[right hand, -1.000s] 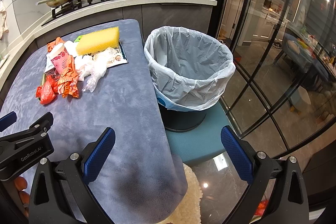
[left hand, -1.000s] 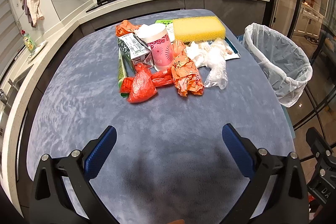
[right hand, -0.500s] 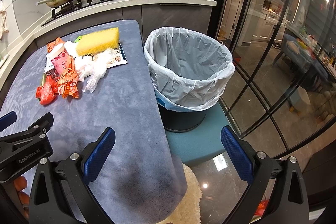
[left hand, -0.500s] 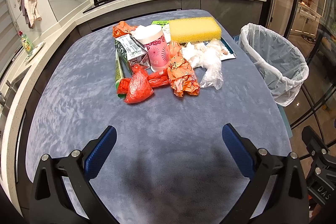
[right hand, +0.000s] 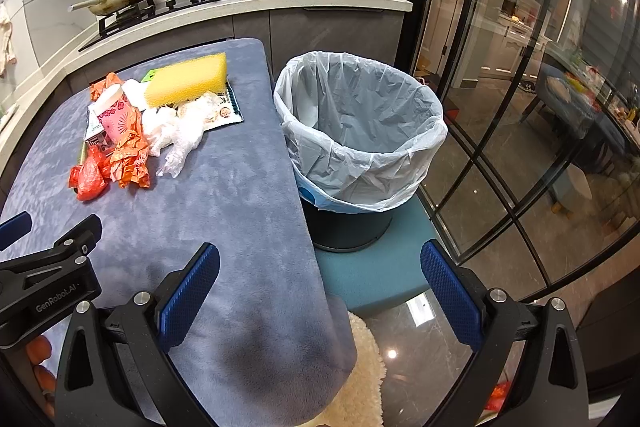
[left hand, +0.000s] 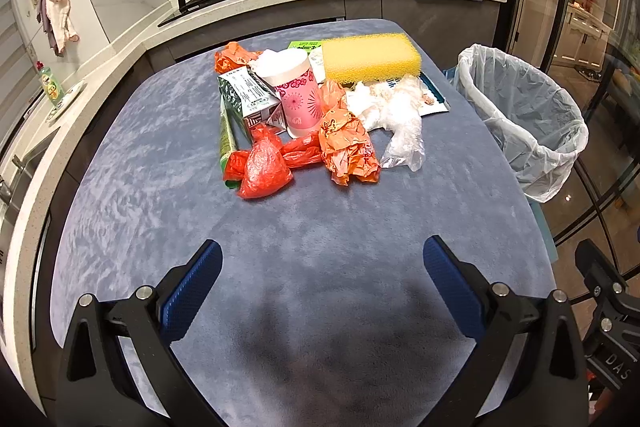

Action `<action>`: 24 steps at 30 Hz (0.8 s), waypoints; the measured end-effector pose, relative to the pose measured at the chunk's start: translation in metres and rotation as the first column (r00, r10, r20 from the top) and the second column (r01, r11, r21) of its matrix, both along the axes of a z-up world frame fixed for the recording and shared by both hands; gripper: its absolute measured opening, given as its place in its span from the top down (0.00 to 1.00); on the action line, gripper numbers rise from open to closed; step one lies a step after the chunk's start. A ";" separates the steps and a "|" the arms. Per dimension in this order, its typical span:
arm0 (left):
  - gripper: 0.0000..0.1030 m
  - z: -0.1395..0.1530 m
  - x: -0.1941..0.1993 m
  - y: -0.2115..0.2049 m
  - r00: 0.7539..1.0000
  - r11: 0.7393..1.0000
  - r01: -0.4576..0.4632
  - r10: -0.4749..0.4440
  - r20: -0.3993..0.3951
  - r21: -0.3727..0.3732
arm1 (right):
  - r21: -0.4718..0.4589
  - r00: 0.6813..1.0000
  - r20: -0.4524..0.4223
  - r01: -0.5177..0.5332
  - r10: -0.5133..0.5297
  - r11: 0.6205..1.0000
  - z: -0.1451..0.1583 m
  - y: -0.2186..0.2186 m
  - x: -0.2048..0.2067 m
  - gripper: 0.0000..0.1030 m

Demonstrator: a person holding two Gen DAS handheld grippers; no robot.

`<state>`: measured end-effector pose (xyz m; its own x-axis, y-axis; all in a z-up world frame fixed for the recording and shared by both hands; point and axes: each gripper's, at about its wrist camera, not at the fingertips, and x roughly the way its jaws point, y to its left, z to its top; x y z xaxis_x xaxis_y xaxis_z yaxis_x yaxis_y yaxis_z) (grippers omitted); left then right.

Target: Collect trash

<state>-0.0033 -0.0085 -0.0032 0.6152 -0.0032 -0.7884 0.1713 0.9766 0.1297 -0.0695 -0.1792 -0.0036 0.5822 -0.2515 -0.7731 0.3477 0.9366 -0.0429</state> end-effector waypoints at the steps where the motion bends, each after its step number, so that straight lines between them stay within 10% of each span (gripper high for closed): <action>1: 0.07 0.000 0.000 0.000 1.000 1.000 0.001 -0.001 0.001 -0.001 | -0.001 1.000 -0.001 0.000 0.000 1.000 0.000 0.000 0.000 0.07; 24: 0.07 0.000 0.000 0.001 1.000 1.000 -0.002 0.002 0.001 0.000 | 0.001 1.000 0.000 0.000 0.000 1.000 0.000 -0.001 0.000 0.07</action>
<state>-0.0030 -0.0074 -0.0031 0.6161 -0.0018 -0.7877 0.1688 0.9771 0.1297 -0.0694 -0.1797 -0.0037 0.5818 -0.2510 -0.7736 0.3480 0.9366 -0.0422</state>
